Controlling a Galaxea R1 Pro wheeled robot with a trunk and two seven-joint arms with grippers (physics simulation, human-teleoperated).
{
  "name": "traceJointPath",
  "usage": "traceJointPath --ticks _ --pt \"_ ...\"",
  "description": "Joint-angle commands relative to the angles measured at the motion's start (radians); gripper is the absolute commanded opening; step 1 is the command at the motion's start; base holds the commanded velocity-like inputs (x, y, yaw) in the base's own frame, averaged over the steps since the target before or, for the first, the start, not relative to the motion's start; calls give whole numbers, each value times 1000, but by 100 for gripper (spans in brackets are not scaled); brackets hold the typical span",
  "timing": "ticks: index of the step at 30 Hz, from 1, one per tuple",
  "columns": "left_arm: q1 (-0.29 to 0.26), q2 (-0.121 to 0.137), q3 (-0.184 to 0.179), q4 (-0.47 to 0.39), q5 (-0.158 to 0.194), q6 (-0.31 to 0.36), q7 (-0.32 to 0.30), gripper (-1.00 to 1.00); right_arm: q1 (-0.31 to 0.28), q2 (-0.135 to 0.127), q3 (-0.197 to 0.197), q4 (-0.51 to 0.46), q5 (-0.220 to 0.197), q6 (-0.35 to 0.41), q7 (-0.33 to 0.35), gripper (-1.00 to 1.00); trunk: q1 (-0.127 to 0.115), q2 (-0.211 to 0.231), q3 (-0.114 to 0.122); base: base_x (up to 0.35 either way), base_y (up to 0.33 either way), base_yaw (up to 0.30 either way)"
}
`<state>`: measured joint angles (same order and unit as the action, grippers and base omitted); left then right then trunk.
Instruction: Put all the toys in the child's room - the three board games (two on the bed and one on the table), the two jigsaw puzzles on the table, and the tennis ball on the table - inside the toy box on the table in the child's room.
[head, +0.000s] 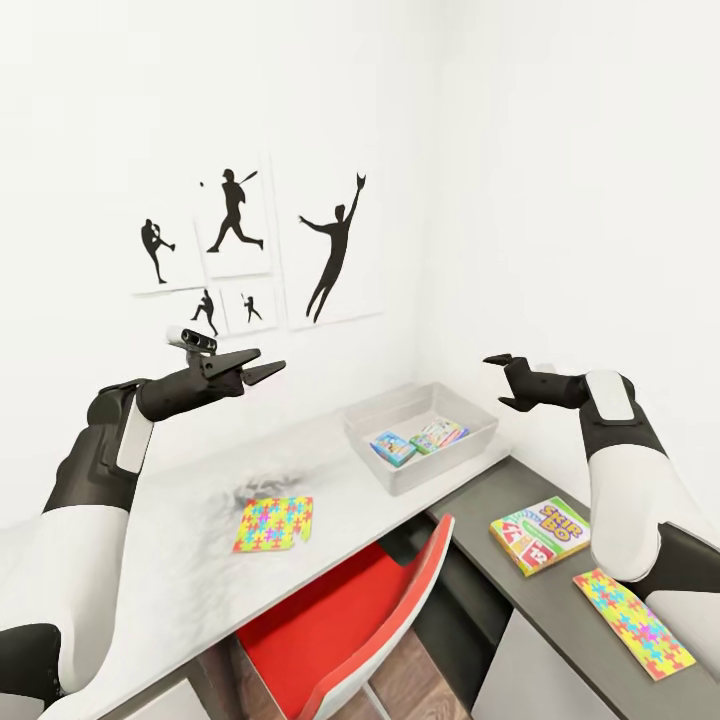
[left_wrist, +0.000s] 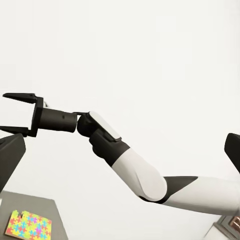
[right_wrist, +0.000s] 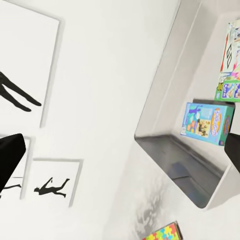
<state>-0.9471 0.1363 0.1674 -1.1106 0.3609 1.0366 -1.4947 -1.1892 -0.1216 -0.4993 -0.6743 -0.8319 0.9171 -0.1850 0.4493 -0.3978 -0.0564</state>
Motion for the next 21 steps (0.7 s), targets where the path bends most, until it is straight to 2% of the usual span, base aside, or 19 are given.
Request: traceJointPath --ticks 1,13,21 --pt "-1 0 0 0 0 11 -3 100 -1 0 -2 -1 -10 3 -10 100 1 -2 -1 0 0 0" --pt "0 0 0 0 0 11 -3 100 -1 0 -2 -1 -10 3 -10 100 1 -2 19 -40 0 0" --pt "1 2 0 0 0 11 -3 100 -1 4 -1 -1 -10 3 -10 100 1 -2 23 -10 0 0"
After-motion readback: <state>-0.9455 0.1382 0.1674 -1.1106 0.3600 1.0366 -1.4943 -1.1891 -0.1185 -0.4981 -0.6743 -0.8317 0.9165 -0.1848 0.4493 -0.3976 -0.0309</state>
